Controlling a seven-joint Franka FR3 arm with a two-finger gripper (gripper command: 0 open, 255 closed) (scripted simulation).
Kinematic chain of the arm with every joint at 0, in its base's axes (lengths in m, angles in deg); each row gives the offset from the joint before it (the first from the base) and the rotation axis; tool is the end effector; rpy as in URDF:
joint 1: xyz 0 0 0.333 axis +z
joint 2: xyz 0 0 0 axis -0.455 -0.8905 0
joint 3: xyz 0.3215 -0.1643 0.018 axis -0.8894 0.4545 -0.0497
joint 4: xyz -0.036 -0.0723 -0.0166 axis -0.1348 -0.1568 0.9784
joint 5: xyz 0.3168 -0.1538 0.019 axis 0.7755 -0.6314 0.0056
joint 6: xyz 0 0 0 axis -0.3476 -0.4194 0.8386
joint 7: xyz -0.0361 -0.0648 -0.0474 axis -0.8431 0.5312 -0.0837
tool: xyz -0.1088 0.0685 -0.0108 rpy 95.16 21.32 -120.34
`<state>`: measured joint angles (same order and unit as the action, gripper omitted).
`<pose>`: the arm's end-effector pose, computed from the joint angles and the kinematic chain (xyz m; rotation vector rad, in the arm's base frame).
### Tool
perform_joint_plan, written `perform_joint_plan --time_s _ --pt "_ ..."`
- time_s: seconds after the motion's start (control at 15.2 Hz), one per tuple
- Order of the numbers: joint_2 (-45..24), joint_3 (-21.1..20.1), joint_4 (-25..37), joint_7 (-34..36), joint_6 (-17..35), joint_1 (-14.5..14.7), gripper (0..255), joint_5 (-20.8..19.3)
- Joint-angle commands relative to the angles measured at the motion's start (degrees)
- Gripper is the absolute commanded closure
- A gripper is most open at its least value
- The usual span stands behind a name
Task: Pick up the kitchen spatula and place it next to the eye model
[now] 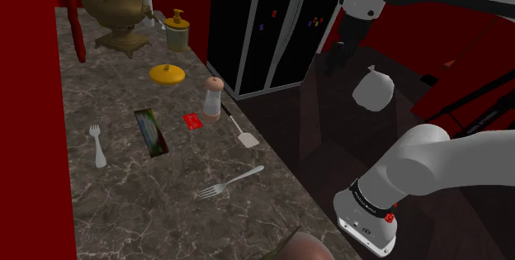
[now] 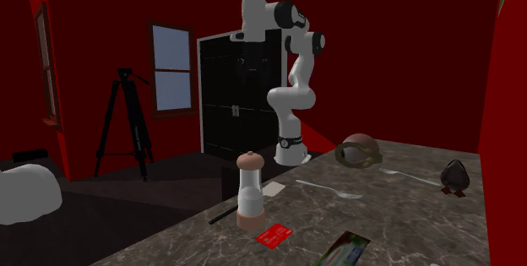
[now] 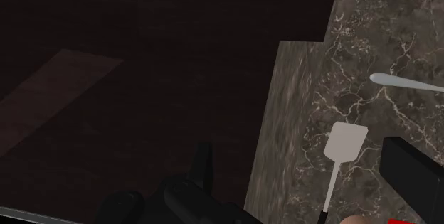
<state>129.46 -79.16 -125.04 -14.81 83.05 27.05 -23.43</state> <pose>0.2459 -0.0007 0.5734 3.0897 0.1126 -0.1039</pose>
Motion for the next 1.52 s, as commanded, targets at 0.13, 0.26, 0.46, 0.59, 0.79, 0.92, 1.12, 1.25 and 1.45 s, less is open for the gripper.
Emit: perform_joint_plan --time_s 0.13,0.26,0.46,0.59,0.79,0.92,1.12,1.25,1.45 --pt "-1.64 -1.04 -2.05 1.91 4.13 0.24 0 0.92" --pt "-3.67 -2.10 -3.76 3.78 8.34 0.48 0 1.77" --pt "-7.44 -3.70 -5.68 6.54 14.75 0.82 0 2.88" --pt "-10.43 -4.78 -6.50 8.37 19.05 1.02 0 3.48" --pt "-15.54 -6.37 -7.04 11.13 25.45 1.23 0 4.10" --pt "-19.32 -7.43 -6.93 13.01 29.63 1.28 0 4.28" --pt "-25.45 -8.97 -6.05 15.98 35.62 1.25 0 4.09" --pt "-29.78 -9.91 -4.99 18.11 39.38 1.17 0 3.57" --pt "-36.53 -11.09 -2.73 21.60 44.54 1.07 0 2.10"
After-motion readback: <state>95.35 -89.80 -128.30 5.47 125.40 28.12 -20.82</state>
